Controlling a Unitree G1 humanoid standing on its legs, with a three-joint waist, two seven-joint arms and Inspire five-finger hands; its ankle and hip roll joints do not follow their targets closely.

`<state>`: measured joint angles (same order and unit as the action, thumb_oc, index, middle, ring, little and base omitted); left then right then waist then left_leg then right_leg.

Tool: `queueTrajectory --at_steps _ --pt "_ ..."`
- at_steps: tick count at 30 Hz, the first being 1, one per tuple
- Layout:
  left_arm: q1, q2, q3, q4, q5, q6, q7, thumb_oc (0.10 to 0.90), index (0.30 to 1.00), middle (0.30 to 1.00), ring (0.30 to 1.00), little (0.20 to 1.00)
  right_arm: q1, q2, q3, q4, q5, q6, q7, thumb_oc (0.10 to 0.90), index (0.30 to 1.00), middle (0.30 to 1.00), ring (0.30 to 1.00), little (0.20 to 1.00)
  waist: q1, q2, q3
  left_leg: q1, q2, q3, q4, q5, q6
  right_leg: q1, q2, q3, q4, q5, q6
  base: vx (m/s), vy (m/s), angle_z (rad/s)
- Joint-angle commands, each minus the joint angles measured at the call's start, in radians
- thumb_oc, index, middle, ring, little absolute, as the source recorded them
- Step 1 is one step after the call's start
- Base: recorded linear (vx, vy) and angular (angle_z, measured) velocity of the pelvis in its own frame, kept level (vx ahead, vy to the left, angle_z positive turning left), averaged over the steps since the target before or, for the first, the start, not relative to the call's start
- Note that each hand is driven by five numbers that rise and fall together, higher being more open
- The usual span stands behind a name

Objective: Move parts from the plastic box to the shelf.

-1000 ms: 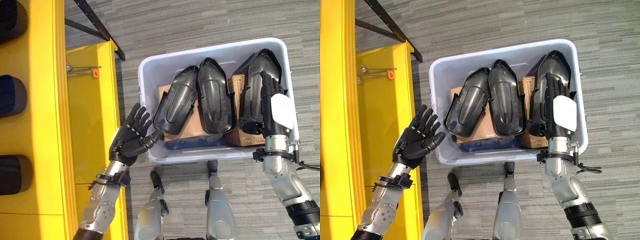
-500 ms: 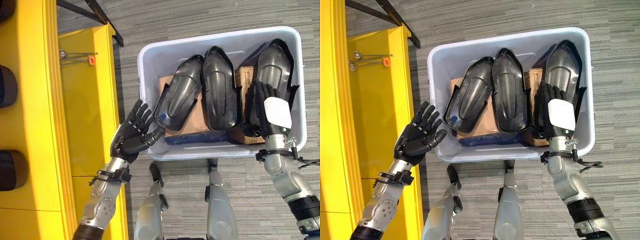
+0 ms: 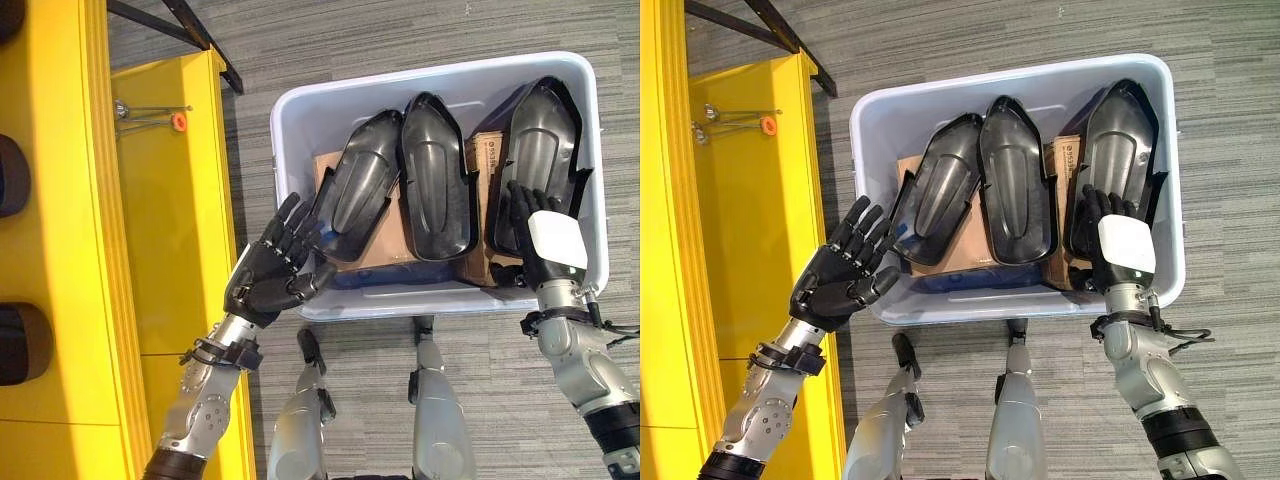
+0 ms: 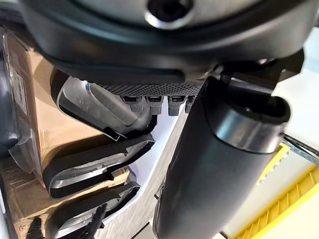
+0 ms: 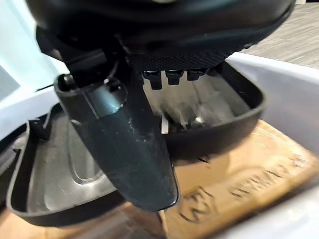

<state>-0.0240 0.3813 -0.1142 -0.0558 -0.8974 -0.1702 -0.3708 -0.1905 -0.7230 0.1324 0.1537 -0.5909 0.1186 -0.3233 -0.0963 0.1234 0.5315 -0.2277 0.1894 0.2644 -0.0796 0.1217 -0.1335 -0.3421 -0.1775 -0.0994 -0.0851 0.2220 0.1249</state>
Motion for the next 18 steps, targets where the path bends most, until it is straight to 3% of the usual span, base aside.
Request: queueTrajectory --at_steps 1,12,18 --pt "-0.001 0.053 0.059 -0.101 -0.009 -0.098 -0.043 0.9 1.0 1.0 1.0 1.0 -0.057 -0.047 -0.059 -0.068 -0.059 0.012 -0.038 0.9 1.0 1.0 1.0 1.0 -0.017 -0.048 -0.012 -0.015 0.0 0.007 -0.008 0.004 0.008 -0.004 0.011 -0.019 0.132 -0.148 0.018 0.0 0.0 0.0" --pt "0.0 0.053 0.058 -0.086 0.005 -0.102 -0.046 0.9 1.0 1.0 1.0 1.0 -0.066 -0.038 -0.059 -0.024 -0.081 0.045 -0.068 0.9 1.0 1.0 1.0 1.0 -0.016 -0.041 -0.012 -0.04 0.001 0.004 -0.008 0.012 0.006 -0.028 0.013 -0.015 0.134 -0.145 0.017 0.0 -0.003 -0.01" --pt "-0.004 0.052 0.056 -0.069 0.006 -0.12 -0.037 0.9 1.0 1.0 1.0 1.0 -0.126 -0.053 -0.037 0.017 -0.089 0.041 -0.052 0.9 1.0 1.0 1.0 1.0 -0.006 -0.024 -0.012 -0.047 -0.005 0.001 -0.008 0.015 0.004 -0.036 0.012 -0.019 0.144 -0.153 0.014 0.0 0.0 0.0"
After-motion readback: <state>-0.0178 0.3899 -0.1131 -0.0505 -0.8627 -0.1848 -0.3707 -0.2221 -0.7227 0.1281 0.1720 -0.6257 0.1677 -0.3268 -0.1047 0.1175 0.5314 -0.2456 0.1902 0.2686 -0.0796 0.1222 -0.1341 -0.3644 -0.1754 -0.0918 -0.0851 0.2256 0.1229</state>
